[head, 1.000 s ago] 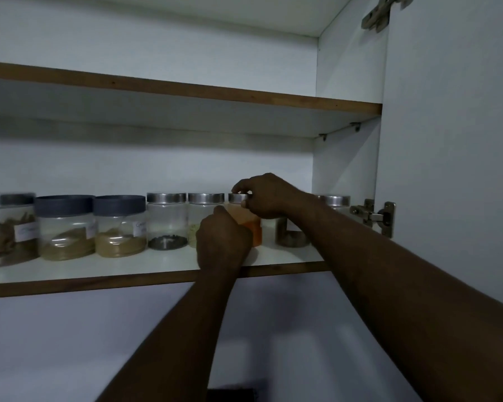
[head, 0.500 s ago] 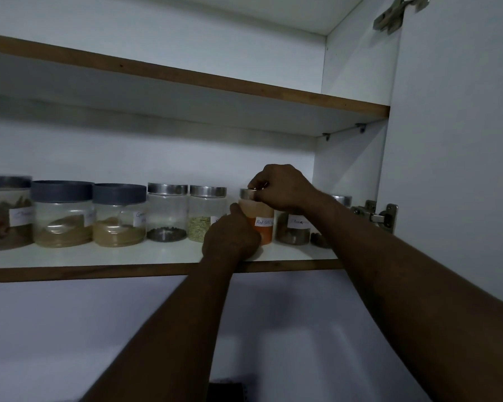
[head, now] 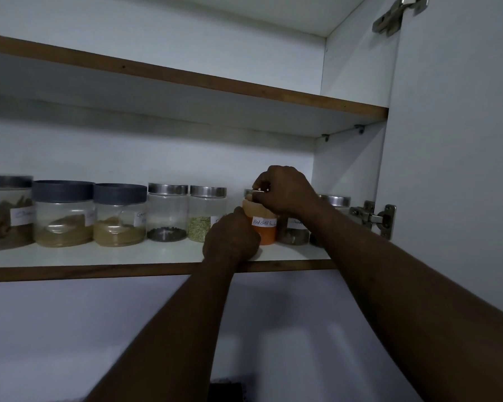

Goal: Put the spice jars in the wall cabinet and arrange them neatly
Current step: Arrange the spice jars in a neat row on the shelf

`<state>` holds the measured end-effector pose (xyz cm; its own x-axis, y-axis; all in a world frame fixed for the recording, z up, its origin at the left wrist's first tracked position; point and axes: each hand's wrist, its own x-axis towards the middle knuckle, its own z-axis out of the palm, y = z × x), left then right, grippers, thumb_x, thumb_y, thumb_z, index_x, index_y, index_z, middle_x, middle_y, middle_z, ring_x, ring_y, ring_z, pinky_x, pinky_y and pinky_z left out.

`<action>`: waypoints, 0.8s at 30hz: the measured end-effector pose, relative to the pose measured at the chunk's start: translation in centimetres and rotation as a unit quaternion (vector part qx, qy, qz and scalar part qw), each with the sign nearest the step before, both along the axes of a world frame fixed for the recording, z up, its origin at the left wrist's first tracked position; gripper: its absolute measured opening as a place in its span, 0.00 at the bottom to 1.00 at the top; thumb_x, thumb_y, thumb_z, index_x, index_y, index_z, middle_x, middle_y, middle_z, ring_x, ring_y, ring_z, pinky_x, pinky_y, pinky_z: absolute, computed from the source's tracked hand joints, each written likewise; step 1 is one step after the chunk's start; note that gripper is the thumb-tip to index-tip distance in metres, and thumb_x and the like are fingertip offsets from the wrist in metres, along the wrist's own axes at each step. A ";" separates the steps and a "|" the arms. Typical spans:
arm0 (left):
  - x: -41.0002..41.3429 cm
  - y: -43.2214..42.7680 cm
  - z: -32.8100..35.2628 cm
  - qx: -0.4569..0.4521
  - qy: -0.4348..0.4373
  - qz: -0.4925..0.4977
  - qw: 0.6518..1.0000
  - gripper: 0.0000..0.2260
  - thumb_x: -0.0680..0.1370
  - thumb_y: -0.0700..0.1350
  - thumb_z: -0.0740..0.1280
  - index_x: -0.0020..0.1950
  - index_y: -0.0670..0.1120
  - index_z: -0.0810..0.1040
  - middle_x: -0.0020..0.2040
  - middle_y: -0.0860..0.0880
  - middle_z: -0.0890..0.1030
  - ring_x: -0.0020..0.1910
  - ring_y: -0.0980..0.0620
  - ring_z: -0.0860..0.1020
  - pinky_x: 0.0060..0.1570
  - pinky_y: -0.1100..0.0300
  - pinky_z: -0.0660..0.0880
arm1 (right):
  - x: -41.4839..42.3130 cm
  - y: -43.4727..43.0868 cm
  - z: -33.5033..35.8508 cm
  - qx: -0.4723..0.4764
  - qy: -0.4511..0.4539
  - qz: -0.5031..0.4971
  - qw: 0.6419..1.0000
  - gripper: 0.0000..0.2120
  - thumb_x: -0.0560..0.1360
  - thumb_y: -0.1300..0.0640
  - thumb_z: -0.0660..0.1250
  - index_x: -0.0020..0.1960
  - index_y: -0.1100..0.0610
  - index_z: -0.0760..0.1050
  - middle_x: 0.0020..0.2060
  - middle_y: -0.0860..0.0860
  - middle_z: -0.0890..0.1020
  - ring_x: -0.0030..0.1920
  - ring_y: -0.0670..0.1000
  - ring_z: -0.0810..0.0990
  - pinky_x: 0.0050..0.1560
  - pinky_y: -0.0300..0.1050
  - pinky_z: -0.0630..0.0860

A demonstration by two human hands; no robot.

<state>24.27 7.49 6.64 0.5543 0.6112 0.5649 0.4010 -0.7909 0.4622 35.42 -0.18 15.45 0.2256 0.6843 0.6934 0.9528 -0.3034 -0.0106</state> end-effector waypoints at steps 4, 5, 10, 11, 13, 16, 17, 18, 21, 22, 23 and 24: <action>-0.2 -0.5 0.2 -0.007 -0.027 0.019 0.999 0.17 0.77 0.50 0.69 0.61 0.44 0.73 0.56 0.44 0.81 0.53 0.44 0.80 0.54 0.50 0.78 | 0.0 -0.1 0.1 -0.013 0.019 0.005 1.000 0.19 0.76 0.43 0.72 0.61 0.53 0.84 0.54 0.51 0.83 0.54 0.52 0.80 0.55 0.50 0.78; -0.4 -0.9 0.2 -0.004 -0.052 0.032 0.998 0.15 0.77 0.50 0.69 0.60 0.44 0.74 0.55 0.43 0.82 0.51 0.45 0.81 0.52 0.50 0.79 | -0.1 -0.2 0.3 -0.021 0.027 0.009 0.999 0.20 0.76 0.42 0.72 0.62 0.53 0.83 0.54 0.51 0.83 0.55 0.52 0.81 0.56 0.51 0.78; -2.9 -1.2 -0.1 0.004 -0.174 0.069 0.982 0.06 0.74 0.44 0.70 0.48 0.43 0.78 0.43 0.46 0.82 0.43 0.47 0.81 0.39 0.59 0.73 | -1.0 -0.2 1.3 -0.015 0.035 0.017 0.999 0.22 0.78 0.42 0.70 0.66 0.53 0.79 0.59 0.51 0.82 0.58 0.51 0.80 0.60 0.53 0.77; -3.8 -0.4 0.0 -0.009 -0.167 0.080 0.983 0.06 0.74 0.44 0.71 0.46 0.44 0.78 0.41 0.46 0.81 0.42 0.47 0.80 0.39 0.59 0.72 | -1.5 0.2 1.5 -0.011 0.035 0.028 0.999 0.21 0.78 0.43 0.70 0.67 0.53 0.79 0.60 0.51 0.82 0.58 0.51 0.80 0.61 0.53 0.77; -5.7 1.6 0.3 -0.033 -0.135 0.099 0.985 0.08 0.74 0.47 0.72 0.44 0.43 0.80 0.39 0.47 0.81 0.41 0.47 0.80 0.40 0.58 0.75 | -2.7 1.2 1.6 -0.011 0.040 0.060 0.997 0.21 0.79 0.47 0.70 0.69 0.54 0.77 0.63 0.52 0.81 0.61 0.52 0.79 0.63 0.52 0.77; -7.9 3.9 0.6 -0.068 -0.093 0.090 0.989 0.08 0.72 0.46 0.74 0.46 0.43 0.84 0.42 0.45 0.84 0.43 0.46 0.82 0.47 0.52 0.81 | -4.6 3.1 1.6 -0.033 0.047 0.085 0.995 0.24 0.79 0.50 0.70 0.73 0.53 0.73 0.70 0.52 0.77 0.67 0.54 0.77 0.68 0.53 0.74; -8.3 4.3 0.6 -0.070 -0.090 0.087 0.990 0.08 0.71 0.46 0.75 0.46 0.42 0.85 0.42 0.45 0.85 0.44 0.46 0.83 0.48 0.52 0.82 | -5.1 3.7 1.5 -0.048 0.044 0.084 0.994 0.25 0.79 0.50 0.69 0.75 0.53 0.71 0.72 0.52 0.76 0.69 0.54 0.75 0.69 0.53 0.72; -8.4 4.5 0.6 -0.066 -0.090 0.086 0.990 0.09 0.71 0.46 0.76 0.46 0.42 0.85 0.43 0.45 0.85 0.44 0.46 0.83 0.48 0.52 0.82 | -5.6 4.3 1.5 -0.066 0.038 0.080 0.994 0.26 0.79 0.51 0.68 0.76 0.53 0.70 0.73 0.52 0.74 0.71 0.54 0.73 0.71 0.52 0.70; -8.2 4.5 0.4 -0.036 -0.101 0.099 0.989 0.08 0.72 0.45 0.75 0.47 0.41 0.85 0.43 0.44 0.85 0.44 0.46 0.83 0.45 0.55 0.81 | -6.3 5.6 1.3 -0.127 0.009 0.056 0.990 0.25 0.81 0.53 0.64 0.78 0.53 0.67 0.75 0.52 0.72 0.75 0.55 0.69 0.73 0.50 0.67; -8.1 4.3 0.3 -0.024 -0.106 0.107 0.988 0.08 0.72 0.44 0.74 0.48 0.41 0.84 0.44 0.43 0.85 0.44 0.46 0.83 0.44 0.56 0.80 | -6.4 5.9 1.2 -0.140 0.002 0.052 0.989 0.23 0.82 0.53 0.62 0.77 0.53 0.69 0.74 0.53 0.73 0.73 0.55 0.70 0.72 0.49 0.68; -8.1 4.1 0.1 -0.014 -0.112 0.116 0.987 0.09 0.72 0.44 0.74 0.49 0.41 0.84 0.45 0.43 0.85 0.45 0.45 0.83 0.44 0.56 0.79 | -6.5 6.0 1.0 -0.144 -0.004 0.049 0.988 0.21 0.83 0.52 0.62 0.75 0.53 0.71 0.72 0.53 0.76 0.71 0.55 0.72 0.70 0.49 0.69; -8.1 4.0 0.0 -0.004 -0.118 0.124 0.985 0.09 0.72 0.44 0.74 0.50 0.41 0.84 0.46 0.43 0.85 0.46 0.45 0.83 0.44 0.56 0.79 | -6.6 6.0 0.9 -0.141 -0.008 0.048 0.989 0.20 0.83 0.51 0.62 0.73 0.53 0.73 0.70 0.53 0.78 0.69 0.55 0.74 0.68 0.49 0.71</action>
<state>16.19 11.44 6.67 0.2411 0.7164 0.6547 0.4627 -0.6779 0.5714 28.82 5.80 16.34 0.1408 0.8683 0.4756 0.9768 -0.2002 0.0762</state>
